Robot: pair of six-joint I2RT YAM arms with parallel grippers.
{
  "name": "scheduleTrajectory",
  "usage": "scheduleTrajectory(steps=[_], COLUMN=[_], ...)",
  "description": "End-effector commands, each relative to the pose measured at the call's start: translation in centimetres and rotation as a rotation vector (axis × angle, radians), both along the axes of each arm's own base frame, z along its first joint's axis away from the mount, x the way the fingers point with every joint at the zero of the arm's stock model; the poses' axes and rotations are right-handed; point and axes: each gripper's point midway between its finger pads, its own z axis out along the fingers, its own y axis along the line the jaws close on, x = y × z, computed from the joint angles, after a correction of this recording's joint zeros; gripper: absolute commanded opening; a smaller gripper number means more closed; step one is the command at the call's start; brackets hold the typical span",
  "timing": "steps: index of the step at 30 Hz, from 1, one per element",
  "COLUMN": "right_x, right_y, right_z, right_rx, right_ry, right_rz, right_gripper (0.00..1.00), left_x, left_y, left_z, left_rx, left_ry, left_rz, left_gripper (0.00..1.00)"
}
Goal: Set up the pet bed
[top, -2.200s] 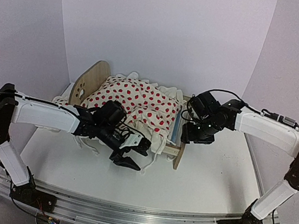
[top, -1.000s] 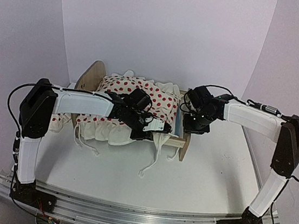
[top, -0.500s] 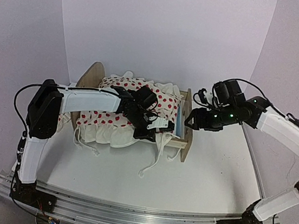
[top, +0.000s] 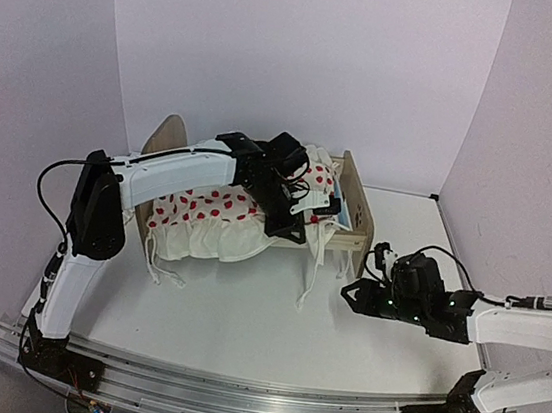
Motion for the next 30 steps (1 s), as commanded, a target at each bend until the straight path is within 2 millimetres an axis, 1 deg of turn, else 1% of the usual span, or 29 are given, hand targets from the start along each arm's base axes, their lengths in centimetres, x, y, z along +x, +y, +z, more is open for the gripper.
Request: scheduleTrajectory(steps=[1,6,9,11,14,17,19,21,23,26,28,30], right_x=[4.9,6.5,7.3,7.5,7.5,8.0,8.4,8.4,8.2,7.6,7.4,7.4], right_y=[-1.1,-1.5,-0.9,-1.2,-1.6,-0.7,0.1,0.7,0.8,0.5,0.6,0.0], right_z=[3.7,2.9,2.4,1.9,2.1,1.6,1.3,1.1,1.1,1.3,1.9,2.8], right_rx=[0.174,0.176,0.151,0.175,0.224,0.241,0.252,0.255,0.249,0.243,0.232,0.228], right_ry=[-0.255,-0.347,-0.394,-0.429,-0.499,-0.499,-0.494,-0.5,-0.509,-0.528,-0.558,-0.598], right_rz=[-0.262,-0.338,-0.325,-0.354,-0.403,-0.402,-0.399,-0.388,-0.394,-0.412,-0.422,-0.472], right_gripper=[0.37,0.45,0.48,0.48,0.45,0.45,0.45,0.46,0.48,0.55,0.57,0.59], left_x=[0.2,-0.1,-0.4,-0.5,-0.9,-1.4,-1.7,-1.9,-1.9,-2.0,-2.2,-2.7], left_y=[-1.1,-1.3,-1.4,-1.5,-1.8,-2.1,-2.1,-2.1,-1.9,-1.7,-1.6,-1.5], left_z=[10.9,12.4,13.4,14.2,15.3,15.8,16.5,17.3,18.0,18.8,19.5,20.3], left_rx=[-0.229,-0.263,-0.285,-0.302,-0.325,-0.336,-0.348,-0.362,-0.373,-0.387,-0.401,-0.42], left_ry=[-0.11,-0.126,-0.127,-0.135,-0.143,-0.142,-0.143,-0.145,-0.152,-0.153,-0.141,-0.122], left_rz=[0.034,0.028,0.025,0.022,0.017,0.011,0.008,0.01,0.018,0.031,0.034,0.032], left_gripper=[0.0,0.0,0.0,0.0,0.0,0.0,0.0,0.0,0.0,0.0,0.0,0.0])
